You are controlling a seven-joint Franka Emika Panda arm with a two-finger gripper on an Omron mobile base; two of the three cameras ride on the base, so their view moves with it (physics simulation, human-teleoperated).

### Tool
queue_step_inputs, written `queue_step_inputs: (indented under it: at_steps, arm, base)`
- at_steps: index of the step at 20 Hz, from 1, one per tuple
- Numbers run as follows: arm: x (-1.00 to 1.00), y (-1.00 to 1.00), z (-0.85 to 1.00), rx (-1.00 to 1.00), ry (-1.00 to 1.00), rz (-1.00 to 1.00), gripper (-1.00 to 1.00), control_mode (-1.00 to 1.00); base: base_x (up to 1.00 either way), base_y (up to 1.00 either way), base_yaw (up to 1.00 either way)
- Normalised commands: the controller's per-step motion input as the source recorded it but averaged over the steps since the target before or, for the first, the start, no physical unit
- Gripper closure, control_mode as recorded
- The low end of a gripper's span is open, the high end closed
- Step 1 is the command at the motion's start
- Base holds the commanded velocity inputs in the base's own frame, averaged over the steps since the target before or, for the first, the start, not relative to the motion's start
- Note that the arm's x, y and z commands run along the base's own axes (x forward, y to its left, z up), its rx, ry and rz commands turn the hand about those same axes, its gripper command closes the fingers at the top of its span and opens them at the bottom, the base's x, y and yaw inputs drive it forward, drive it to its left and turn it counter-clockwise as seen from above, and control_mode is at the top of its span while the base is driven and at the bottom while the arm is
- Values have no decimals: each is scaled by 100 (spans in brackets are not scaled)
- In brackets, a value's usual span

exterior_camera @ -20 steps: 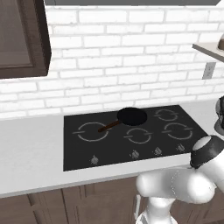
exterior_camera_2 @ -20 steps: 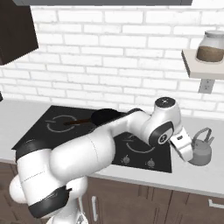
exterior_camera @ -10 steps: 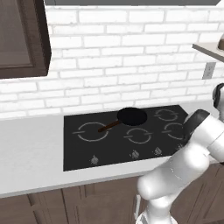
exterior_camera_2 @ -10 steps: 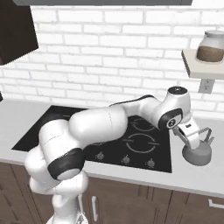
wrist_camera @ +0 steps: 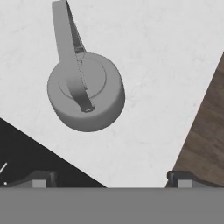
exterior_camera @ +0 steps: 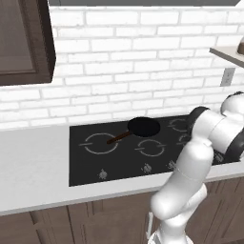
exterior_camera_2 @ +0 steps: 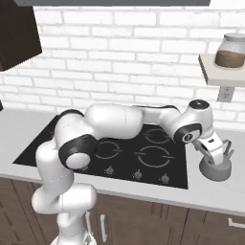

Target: Pick the kettle from the counter and place it on a stove burner. Then turn the burner on.

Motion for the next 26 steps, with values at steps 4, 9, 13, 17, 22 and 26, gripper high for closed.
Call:
queue_step_inputs:
  at_steps: [4,9,13,17,22,26]
  arm:
    - [28,-10,-16,0,0,1,-100,-100]
    - [13,-26,-1,2,0,5,-100,-100]
    - [13,-33,-2,1,0,5,-100,-100]
    - [23,-7,-3,0,0,6,-100,-100]
    - [29,0,-7,0,0,3,-100,-100]
    - [26,0,-18,0,0,1,-100,-100]
  base:
    - [0,0,0]
    - [0,0,0]
    - [0,0,0]
    - [0,0,0]
    - [0,0,0]
    - [0,0,0]
